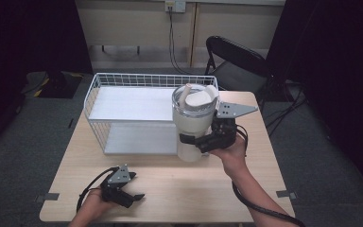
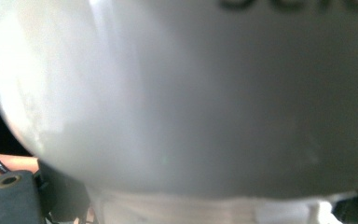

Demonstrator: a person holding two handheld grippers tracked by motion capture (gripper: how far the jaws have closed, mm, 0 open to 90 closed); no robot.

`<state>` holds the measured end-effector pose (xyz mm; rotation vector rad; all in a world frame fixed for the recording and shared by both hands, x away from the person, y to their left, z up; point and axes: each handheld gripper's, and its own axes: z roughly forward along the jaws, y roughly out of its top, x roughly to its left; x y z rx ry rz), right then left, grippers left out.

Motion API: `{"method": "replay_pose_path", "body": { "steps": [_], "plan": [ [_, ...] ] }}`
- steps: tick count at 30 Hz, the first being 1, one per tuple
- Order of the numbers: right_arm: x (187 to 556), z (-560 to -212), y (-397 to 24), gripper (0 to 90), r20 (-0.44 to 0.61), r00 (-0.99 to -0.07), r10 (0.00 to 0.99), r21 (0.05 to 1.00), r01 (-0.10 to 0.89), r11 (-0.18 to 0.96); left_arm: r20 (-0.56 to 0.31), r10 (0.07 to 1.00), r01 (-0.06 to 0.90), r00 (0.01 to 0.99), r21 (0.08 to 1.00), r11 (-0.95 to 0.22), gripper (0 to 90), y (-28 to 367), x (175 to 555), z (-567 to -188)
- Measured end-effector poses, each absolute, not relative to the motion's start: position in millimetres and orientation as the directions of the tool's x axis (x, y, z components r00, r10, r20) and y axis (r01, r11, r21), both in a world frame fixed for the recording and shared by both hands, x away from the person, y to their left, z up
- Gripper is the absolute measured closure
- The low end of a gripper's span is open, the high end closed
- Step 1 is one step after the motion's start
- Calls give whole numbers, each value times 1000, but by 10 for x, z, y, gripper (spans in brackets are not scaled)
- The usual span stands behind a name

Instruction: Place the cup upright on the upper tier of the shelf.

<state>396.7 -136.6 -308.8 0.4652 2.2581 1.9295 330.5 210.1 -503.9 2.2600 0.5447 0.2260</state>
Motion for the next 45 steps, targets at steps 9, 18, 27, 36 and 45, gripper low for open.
{"method": "replay_pose_path", "body": {
  "steps": [9, 18, 27, 36, 45],
  "plan": [
    [4012, -2870, -1329, 93, 84, -943, 323, 983, 132, 129, -10, 452, 312, 892, 737, -600, 136, 2101, 3305, -5039],
    [4061, -2657, -1267, 93, 63, -943, 327, 984, 113, 137, -14, 454, 315, 891, 740, -595, 136, 2099, 3302, -5040],
    [4143, -2551, -1228, 93, 73, -936, 345, 984, 124, 129, -14, 454, 315, 891, 740, -594, 136, 2098, 3302, -5040],
    [4206, -2427, -1210, 93, 56, -928, 369, 985, 112, 133, -14, 454, 315, 891, 740, -594, 136, 2098, 3302, -5040],
    [4293, -2370, -1157, 93, 64, -924, 378, 987, 114, 113, -15, 454, 315, 891, 740, -594, 136, 2098, 3301, -5040]
  ]
}}
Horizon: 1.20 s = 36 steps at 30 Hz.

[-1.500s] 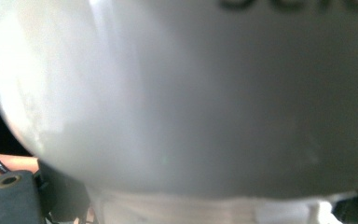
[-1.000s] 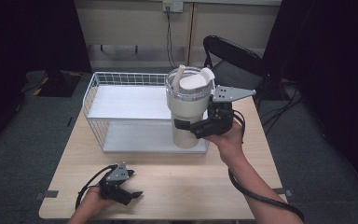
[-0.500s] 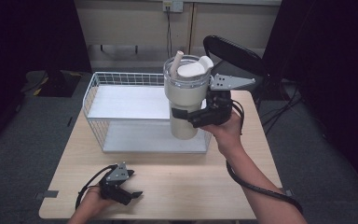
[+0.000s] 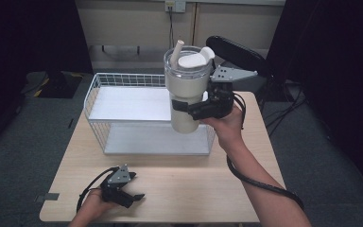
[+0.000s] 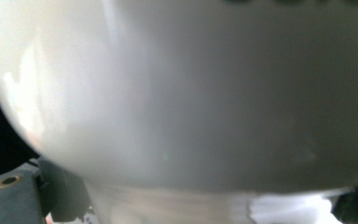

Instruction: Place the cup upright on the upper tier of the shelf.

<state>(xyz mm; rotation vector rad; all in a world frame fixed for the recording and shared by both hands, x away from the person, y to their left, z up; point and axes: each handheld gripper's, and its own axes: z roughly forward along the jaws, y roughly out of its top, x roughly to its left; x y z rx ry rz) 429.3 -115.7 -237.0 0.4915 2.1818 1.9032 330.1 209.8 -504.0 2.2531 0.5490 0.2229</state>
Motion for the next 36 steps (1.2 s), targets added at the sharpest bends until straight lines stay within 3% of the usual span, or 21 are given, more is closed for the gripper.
{"method": "replay_pose_path", "body": {
  "steps": [36],
  "plan": [
    [4798, -2417, -963, 93, 62, -882, 466, 985, 130, 114, -16, 453, 316, 891, 739, -594, 136, 2101, 3303, -5038]
  ]
}}
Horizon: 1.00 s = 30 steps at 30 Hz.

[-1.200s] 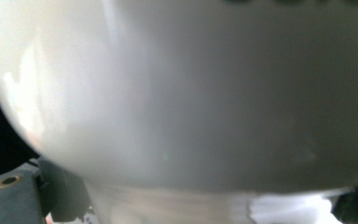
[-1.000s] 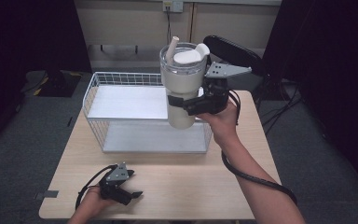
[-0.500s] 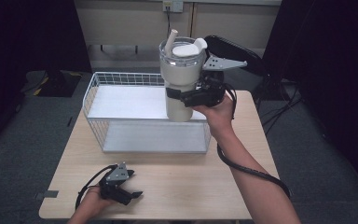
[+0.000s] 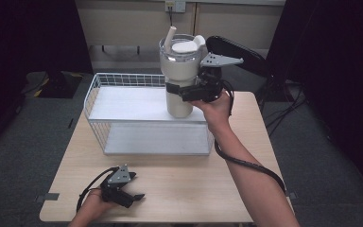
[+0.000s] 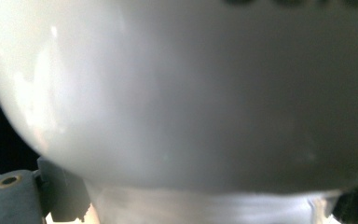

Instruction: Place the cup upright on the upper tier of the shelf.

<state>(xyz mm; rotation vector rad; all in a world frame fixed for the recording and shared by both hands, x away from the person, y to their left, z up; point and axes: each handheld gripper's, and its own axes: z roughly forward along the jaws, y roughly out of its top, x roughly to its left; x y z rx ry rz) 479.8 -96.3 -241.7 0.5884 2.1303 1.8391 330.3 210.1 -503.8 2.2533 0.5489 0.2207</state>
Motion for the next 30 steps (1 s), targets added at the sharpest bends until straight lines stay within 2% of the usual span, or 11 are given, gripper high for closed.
{"method": "replay_pose_path", "body": {
  "steps": [30],
  "plan": [
    [5080, -2498, -885, 93, 64, -850, 523, 984, 141, 108, -15, 454, 315, 891, 740, -594, 136, 2099, 3301, -5039]
  ]
}}
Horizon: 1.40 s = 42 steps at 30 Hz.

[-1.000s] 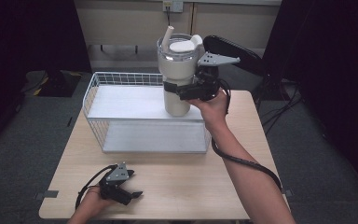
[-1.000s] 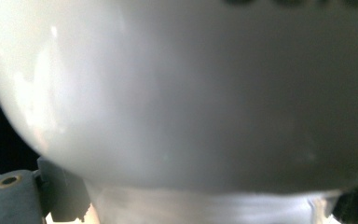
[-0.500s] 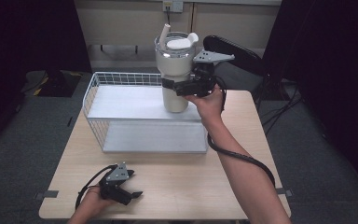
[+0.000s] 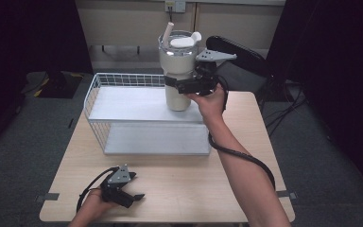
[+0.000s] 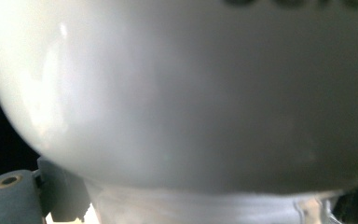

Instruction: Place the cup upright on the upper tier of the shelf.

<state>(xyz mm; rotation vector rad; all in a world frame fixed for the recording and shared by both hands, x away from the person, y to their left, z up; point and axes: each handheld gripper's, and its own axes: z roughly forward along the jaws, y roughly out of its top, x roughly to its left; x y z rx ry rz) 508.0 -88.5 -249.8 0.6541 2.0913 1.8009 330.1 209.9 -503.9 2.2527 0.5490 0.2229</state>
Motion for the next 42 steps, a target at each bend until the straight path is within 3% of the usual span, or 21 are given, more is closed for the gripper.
{"method": "replay_pose_path", "body": {
  "steps": [42],
  "plan": [
    [5277, -2728, -788, 90, 58, -824, 564, 986, 134, 94, -17, 456, 318, 890, 741, -591, 136, 2097, 3299, -5039]
  ]
}}
